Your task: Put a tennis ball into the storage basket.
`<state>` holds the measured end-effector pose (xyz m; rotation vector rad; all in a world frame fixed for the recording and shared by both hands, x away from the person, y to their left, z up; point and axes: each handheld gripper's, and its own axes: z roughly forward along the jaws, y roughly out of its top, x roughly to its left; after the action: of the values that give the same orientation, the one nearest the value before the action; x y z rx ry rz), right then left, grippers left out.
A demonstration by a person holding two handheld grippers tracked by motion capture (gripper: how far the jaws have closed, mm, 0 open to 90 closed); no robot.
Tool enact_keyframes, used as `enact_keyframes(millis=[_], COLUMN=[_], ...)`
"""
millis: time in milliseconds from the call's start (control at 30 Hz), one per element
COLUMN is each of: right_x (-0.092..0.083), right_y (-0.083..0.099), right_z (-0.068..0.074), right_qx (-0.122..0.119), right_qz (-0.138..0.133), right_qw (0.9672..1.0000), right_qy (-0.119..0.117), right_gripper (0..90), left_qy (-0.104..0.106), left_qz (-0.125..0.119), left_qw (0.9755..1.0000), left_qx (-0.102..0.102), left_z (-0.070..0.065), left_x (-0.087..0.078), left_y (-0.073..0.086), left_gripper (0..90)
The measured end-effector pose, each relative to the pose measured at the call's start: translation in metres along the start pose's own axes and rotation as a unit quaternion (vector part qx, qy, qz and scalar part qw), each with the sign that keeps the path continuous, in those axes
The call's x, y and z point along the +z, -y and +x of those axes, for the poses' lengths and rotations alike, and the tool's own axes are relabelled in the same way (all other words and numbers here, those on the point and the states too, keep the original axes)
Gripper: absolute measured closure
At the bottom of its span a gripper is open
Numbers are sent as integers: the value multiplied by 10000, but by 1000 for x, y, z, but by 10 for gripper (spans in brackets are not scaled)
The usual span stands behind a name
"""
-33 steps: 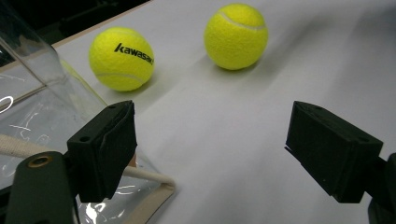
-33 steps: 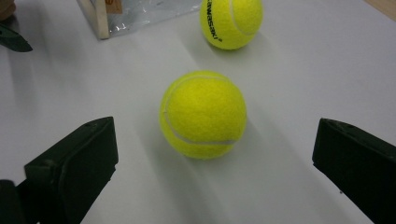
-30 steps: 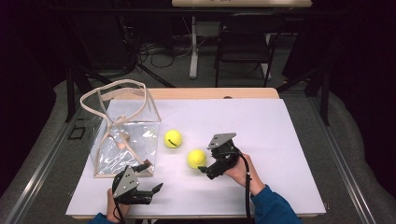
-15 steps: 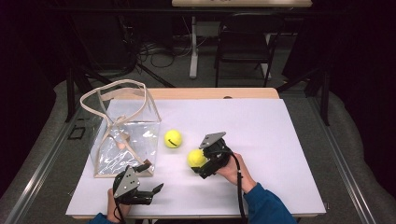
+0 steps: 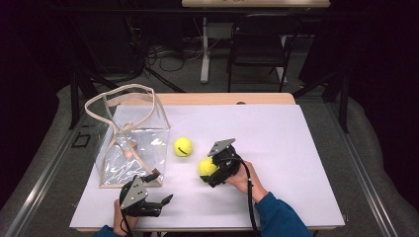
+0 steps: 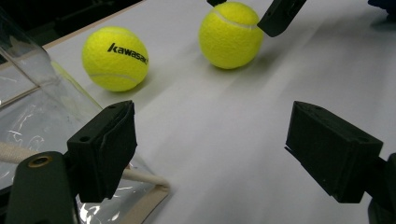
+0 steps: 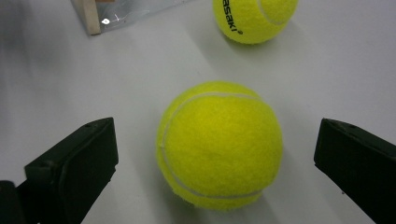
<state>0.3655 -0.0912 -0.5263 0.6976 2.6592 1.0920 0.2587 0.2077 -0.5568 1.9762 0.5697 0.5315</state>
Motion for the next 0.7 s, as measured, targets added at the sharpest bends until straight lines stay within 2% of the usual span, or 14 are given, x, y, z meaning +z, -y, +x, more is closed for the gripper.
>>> enact_keyframes(millis=[433,700], right_x=[12,15], right_y=[-1,1], right_z=[0,0], right_qx=[57,81], right_qz=[93,158], right_qw=[9999,9997], right_qy=[-128,-148], right_gripper=[0,77], left_qy=[7,20], left_qz=[2,6], left_qw=[10000,10000], left_qx=[-4,-18], left_z=[0,1], left_x=[1,1], left_y=[0,1], left_gripper=[161,161])
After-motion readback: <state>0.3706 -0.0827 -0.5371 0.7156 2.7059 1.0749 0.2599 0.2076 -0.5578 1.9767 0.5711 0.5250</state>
